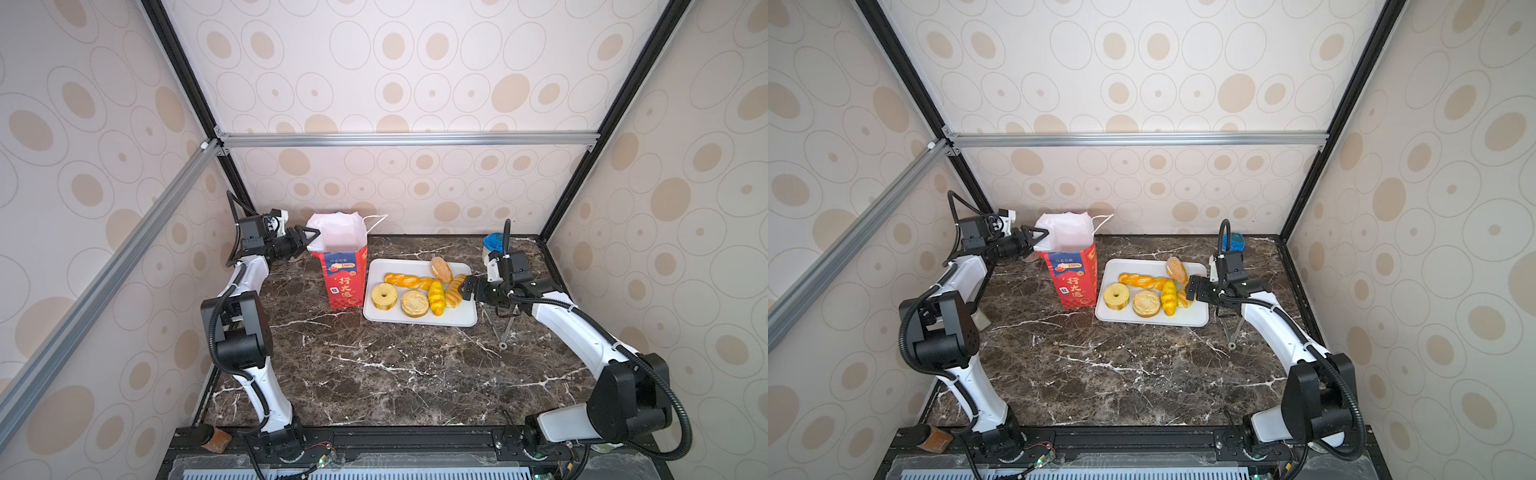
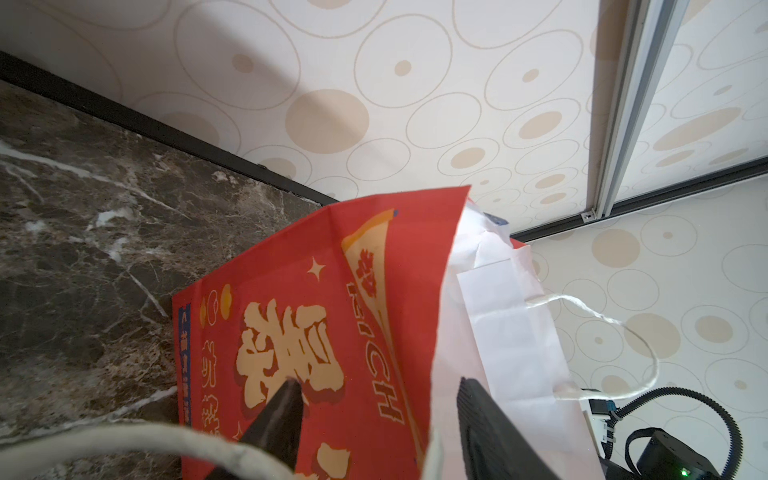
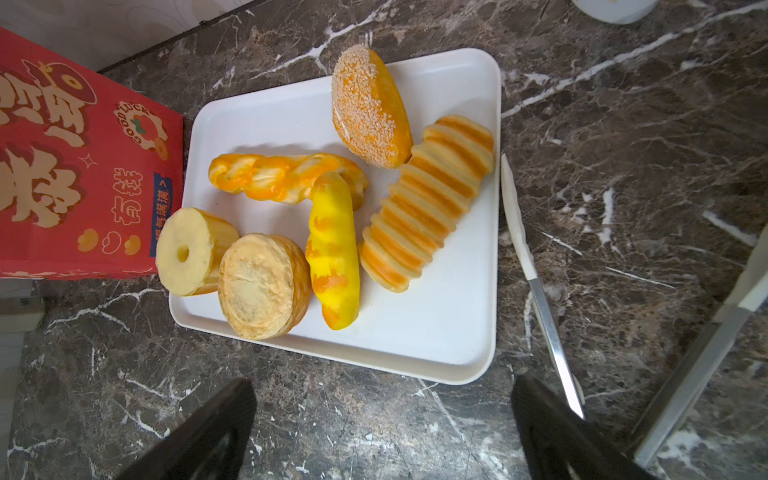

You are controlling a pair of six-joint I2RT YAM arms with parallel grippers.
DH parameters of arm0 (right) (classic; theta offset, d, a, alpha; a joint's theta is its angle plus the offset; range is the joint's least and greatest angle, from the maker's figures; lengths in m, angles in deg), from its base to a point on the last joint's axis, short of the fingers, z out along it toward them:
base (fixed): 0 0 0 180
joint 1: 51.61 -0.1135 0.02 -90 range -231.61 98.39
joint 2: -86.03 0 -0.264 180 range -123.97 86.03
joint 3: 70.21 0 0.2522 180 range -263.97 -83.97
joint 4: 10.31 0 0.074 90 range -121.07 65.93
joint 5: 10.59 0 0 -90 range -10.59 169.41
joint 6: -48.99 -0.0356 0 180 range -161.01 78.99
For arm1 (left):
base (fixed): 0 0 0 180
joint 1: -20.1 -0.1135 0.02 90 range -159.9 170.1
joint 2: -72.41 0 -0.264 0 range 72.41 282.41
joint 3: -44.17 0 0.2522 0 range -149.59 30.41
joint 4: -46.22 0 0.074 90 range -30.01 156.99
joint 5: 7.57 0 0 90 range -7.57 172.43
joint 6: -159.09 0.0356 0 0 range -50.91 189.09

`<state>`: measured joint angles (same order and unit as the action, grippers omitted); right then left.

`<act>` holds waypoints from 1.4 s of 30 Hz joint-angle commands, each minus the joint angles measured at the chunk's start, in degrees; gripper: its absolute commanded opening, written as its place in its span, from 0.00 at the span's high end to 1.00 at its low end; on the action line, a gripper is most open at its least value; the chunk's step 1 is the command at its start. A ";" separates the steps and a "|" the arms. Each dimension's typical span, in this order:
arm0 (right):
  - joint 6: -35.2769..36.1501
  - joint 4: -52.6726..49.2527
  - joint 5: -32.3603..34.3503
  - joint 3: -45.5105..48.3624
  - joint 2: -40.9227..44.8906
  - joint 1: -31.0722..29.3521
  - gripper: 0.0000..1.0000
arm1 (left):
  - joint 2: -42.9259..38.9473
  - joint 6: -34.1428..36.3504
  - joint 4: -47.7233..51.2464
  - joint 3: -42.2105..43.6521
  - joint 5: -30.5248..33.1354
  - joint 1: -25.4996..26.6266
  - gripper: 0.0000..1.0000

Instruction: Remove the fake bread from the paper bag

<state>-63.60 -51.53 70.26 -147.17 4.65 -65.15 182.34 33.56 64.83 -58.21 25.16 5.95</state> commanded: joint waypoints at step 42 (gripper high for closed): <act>25.41 34.13 22.35 22.92 23.31 -3.90 0.00 | -57.29 24.52 -19.66 65.25 83.61 26.89 0.00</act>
<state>-42.94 -29.81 89.23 -126.56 27.90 -69.06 122.67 53.99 58.47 7.17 100.17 32.26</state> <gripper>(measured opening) 0.995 0.999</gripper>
